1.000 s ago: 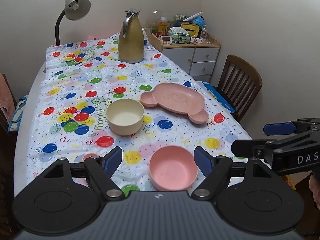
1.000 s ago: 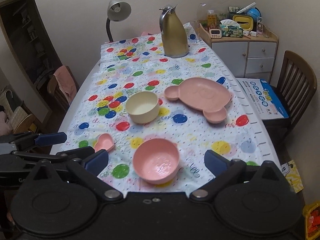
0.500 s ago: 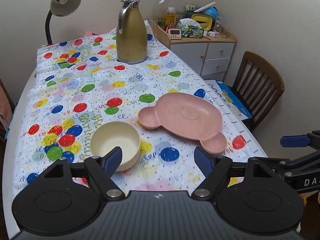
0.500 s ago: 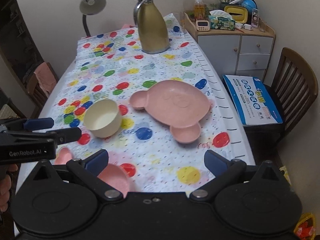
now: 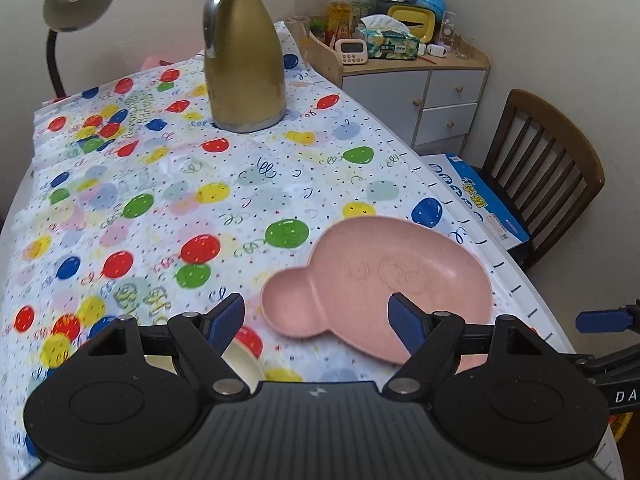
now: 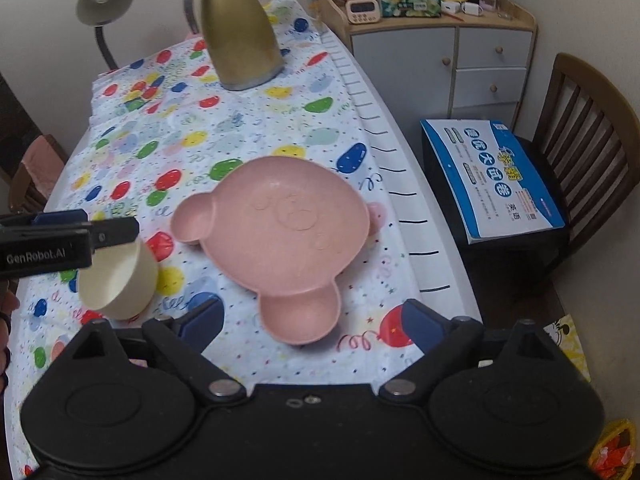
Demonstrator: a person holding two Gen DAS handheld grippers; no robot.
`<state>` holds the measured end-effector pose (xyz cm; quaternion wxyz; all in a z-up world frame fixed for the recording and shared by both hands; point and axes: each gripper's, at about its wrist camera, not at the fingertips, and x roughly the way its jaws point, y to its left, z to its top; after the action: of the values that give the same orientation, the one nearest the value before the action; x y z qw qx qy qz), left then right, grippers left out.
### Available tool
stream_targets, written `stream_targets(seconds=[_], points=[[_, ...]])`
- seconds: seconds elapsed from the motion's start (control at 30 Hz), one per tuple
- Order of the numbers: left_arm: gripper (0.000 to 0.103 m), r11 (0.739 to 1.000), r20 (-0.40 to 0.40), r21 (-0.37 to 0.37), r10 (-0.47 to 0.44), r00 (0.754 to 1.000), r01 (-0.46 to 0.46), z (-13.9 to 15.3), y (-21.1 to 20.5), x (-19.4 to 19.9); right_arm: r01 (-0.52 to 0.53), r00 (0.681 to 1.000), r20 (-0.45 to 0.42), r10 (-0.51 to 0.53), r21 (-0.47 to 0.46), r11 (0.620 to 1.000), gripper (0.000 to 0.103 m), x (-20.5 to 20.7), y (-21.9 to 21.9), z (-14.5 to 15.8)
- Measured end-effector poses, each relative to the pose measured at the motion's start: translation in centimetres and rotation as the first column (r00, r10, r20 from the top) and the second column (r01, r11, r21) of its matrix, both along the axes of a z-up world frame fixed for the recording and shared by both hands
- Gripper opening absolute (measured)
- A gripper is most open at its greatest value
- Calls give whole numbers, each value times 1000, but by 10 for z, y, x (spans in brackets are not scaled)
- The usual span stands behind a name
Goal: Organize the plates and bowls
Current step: 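Move both grippers toward the pink bear-shaped plate, then close both grippers on the rim of the pink bear-shaped plate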
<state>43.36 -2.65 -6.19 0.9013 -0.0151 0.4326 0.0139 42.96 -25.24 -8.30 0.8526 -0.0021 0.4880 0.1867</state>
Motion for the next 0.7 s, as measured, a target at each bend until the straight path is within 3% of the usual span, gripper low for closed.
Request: stream_targets(seconds=[0.33, 0.7], points=[[79, 999, -78, 43, -21, 997, 24, -41, 4, 64, 37, 997, -72, -37, 9, 999, 78, 43, 0, -38], [78, 999, -125, -32, -31, 992, 27, -74, 8, 105, 68, 988, -137, -65, 16, 998, 67, 69, 3, -67]])
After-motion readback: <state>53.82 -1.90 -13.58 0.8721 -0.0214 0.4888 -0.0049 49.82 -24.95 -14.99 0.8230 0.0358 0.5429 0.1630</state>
